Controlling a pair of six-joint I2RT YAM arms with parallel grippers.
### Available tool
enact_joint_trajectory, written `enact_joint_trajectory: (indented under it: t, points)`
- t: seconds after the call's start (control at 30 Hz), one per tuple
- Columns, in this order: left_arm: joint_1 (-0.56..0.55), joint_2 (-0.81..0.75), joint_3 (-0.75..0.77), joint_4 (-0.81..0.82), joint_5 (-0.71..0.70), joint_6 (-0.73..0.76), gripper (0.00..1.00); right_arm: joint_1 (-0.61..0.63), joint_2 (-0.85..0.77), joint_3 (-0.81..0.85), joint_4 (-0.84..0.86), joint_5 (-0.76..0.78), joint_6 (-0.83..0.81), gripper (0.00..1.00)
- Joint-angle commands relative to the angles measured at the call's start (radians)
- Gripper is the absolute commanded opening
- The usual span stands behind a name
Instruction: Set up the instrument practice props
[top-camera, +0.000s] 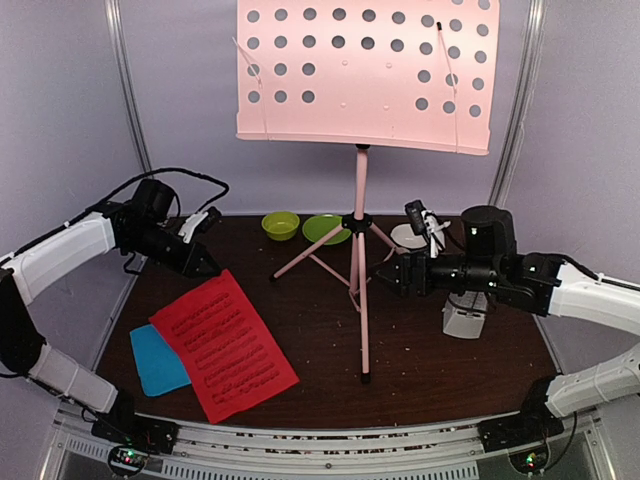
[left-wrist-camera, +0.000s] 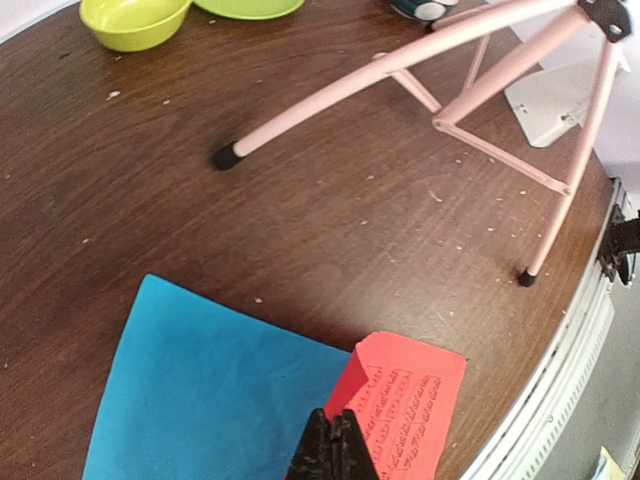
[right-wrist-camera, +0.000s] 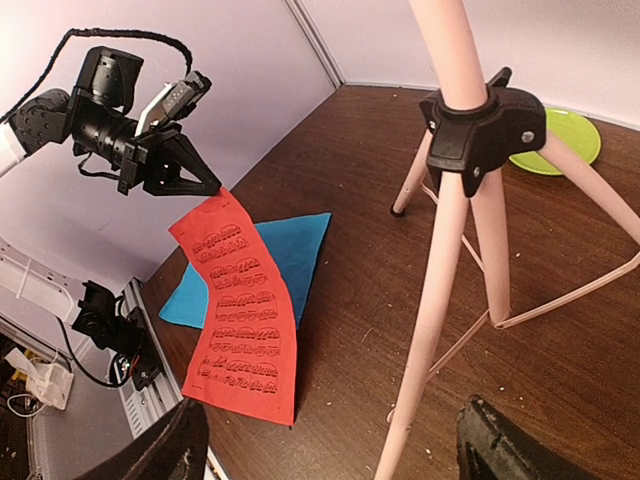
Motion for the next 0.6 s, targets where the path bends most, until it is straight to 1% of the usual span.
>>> enact_joint_trajectory:
  t: [0.0, 0.23, 0.57]
  points:
    - [-0.067, -0.032, 0.039, 0.003, 0.017, -0.041, 0.0, 0.033, 0.015, 0.009, 0.055, -0.001, 0.008, 0.86]
    - [-0.18, -0.056, 0.101, -0.003, 0.006, -0.09, 0.0, 0.1, 0.046, 0.02, 0.086, 0.028, 0.005, 0.85]
    - [-0.319, -0.057, 0.188, -0.014, 0.042, -0.117, 0.0, 0.233, 0.197, 0.159, 0.071, 0.123, -0.045, 0.84]
